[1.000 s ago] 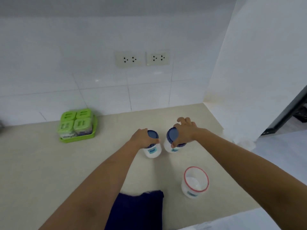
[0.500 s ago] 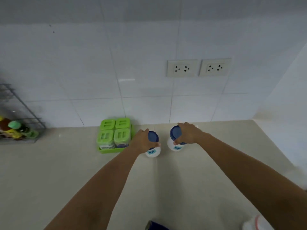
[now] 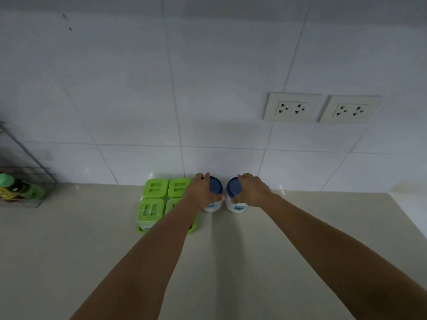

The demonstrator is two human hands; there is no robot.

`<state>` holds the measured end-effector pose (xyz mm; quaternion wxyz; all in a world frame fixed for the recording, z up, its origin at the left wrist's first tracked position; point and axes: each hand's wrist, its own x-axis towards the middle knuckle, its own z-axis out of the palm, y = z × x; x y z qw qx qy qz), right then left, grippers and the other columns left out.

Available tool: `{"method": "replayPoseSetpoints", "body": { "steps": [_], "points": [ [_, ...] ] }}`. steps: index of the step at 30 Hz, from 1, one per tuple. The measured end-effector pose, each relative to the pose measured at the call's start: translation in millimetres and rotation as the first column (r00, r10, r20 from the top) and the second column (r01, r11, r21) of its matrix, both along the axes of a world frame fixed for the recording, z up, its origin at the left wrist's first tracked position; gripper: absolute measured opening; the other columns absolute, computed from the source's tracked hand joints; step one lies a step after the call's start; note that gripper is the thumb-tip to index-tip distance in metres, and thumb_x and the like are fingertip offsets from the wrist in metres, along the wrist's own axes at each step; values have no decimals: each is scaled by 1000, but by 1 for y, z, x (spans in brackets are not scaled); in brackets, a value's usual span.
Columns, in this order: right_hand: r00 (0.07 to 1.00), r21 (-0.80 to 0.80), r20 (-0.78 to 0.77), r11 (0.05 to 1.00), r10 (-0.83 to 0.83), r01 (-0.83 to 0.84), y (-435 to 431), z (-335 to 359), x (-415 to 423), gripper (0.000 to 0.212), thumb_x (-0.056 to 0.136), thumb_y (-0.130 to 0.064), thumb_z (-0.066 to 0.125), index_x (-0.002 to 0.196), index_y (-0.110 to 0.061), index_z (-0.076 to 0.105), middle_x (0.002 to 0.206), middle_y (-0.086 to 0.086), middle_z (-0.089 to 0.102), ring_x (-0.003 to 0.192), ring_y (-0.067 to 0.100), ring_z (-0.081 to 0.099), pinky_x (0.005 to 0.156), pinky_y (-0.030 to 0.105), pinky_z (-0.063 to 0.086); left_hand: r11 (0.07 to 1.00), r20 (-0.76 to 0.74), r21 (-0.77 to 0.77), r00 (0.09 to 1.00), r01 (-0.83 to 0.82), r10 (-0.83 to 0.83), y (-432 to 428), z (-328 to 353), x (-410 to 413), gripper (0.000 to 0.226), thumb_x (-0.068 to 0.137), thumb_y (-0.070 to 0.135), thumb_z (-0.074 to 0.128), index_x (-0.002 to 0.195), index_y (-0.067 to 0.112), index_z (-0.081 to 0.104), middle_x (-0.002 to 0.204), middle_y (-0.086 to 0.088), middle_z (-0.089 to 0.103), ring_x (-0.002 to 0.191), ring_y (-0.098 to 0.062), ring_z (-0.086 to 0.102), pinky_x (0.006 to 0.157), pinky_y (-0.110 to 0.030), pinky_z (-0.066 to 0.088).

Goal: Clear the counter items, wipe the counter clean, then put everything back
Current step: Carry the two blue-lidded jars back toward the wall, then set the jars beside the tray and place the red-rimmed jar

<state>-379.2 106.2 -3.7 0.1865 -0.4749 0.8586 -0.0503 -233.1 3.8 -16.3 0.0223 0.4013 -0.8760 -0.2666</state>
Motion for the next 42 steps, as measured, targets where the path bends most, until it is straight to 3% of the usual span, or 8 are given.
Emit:
{"method": "replayPoseSetpoints", "body": {
  "steps": [4, 9, 12, 17, 22, 27, 37, 42],
  "points": [
    [999, -72, 39, 997, -7, 10, -13, -11, 2, 82, 71, -44, 77, 138, -14, 40, 140, 6, 43, 124, 27, 43, 99, 42, 44, 999, -94, -36, 995, -26, 22, -8, -15, -3, 95, 76, 44, 73, 149, 9, 23, 153, -9, 21, 136, -25, 34, 109, -32, 34],
    [999, -133, 41, 991, -23, 29, -19, -18, 1, 73, 70, -42, 78, 130, -15, 48, 131, 5, 49, 114, 27, 49, 92, 42, 49, 998, -214, -41, 976, -51, 42, -14, -24, -9, 80, 70, 45, 79, 134, 8, 48, 137, -9, 42, 119, -26, 51, 99, -32, 43],
    [999, -144, 39, 989, -35, 40, -20, -18, -1, 76, 70, -41, 78, 134, -16, 45, 134, 5, 48, 116, 27, 49, 92, 42, 49, 997, -224, -68, 974, -47, 31, -16, -25, -11, 74, 70, 44, 78, 130, 10, 51, 134, -8, 45, 116, -25, 53, 96, -30, 42],
    [999, -127, 35, 991, -38, 43, -20, -19, 0, 80, 71, -42, 76, 138, -16, 41, 138, 4, 45, 119, 26, 46, 93, 41, 49, 993, -183, -112, 983, -32, 11, -15, -27, -11, 78, 75, 47, 73, 137, 9, 44, 139, -9, 43, 125, -24, 46, 102, -30, 39],
    [994, -93, 111, 995, -14, 24, -15, -12, 2, 83, 76, -46, 72, 143, -15, 33, 144, 3, 37, 125, 28, 41, 100, 40, 43, 987, -15, -149, 997, 67, -69, -12, -20, -9, 85, 86, 57, 55, 145, 1, 29, 150, -16, 29, 138, -29, 28, 115, -38, 26],
    [997, -25, 72, 1000, 2, -1, 6, -3, 9, 81, 92, -51, 49, 153, -15, 10, 161, 3, 4, 146, 35, 7, 120, 41, 11, 979, 173, -179, 983, 97, -66, -3, -2, 3, 84, 94, 59, 33, 152, 5, 5, 161, -12, -8, 149, -27, 0, 121, -41, 11],
    [981, -121, 116, 978, -155, 169, 131, 21, 44, 82, 92, -58, 44, 154, -18, 7, 162, 1, -5, 148, 30, -6, 121, 45, 2, 974, 19, -191, 993, 119, -117, 103, -1, 30, 70, 100, 43, 31, 152, 5, 1, 161, -12, -6, 149, -26, 0, 120, -34, 9],
    [948, -116, 140, 946, -287, 303, 229, 24, 60, 82, 91, -58, 47, 153, -18, 11, 162, 0, -2, 148, 30, -5, 121, 46, 3, 960, 86, -93, 963, 265, -257, 206, -35, 30, 66, 102, 43, 24, 152, 7, 1, 161, -9, -7, 149, -22, -1, 119, -31, 5]
  ]
}}
